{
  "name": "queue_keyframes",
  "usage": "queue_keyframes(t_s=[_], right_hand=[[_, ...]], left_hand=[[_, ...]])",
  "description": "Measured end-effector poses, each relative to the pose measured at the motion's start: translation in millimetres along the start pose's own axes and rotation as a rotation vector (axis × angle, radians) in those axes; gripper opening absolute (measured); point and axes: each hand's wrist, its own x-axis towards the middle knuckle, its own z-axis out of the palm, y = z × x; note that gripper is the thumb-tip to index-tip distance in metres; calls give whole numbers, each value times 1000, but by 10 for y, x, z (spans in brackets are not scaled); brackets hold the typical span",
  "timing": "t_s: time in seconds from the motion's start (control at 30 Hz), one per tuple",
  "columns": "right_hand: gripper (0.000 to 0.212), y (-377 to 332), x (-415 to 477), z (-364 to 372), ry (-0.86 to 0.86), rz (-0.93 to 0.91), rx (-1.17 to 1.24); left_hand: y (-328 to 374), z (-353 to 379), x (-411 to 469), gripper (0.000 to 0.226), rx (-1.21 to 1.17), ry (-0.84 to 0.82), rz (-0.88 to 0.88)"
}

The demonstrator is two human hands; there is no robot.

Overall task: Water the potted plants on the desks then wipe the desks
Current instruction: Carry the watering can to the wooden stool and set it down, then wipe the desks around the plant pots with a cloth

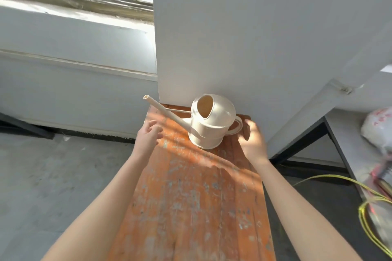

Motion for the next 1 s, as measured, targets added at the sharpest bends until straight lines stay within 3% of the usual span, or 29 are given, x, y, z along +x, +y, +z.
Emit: queue_keyframes(t_s=[0.23, 0.5, 0.67, 0.83, 1.0], right_hand=[[29, 183, -1109, -182, -102, -153, 16], [24, 280, -2395, 8, -426, -387, 77], [26, 539, -3345, -17, -616, -618, 102], [31, 785, -4009, -4, -856, -781, 51], [32, 716, -4541, 272, -971, -960, -105]], left_hand=[[-585, -601, -1206, 25, 86, 195, -52], [-1429, -983, -3069, 19, 13, 602, -134], [-2102, -802, -4318, 14, -27, 773, -322], [-2453, -536, -5132, 14, -100, 759, -413], [-2609, -777, -5496, 12, -38, 753, -359]])
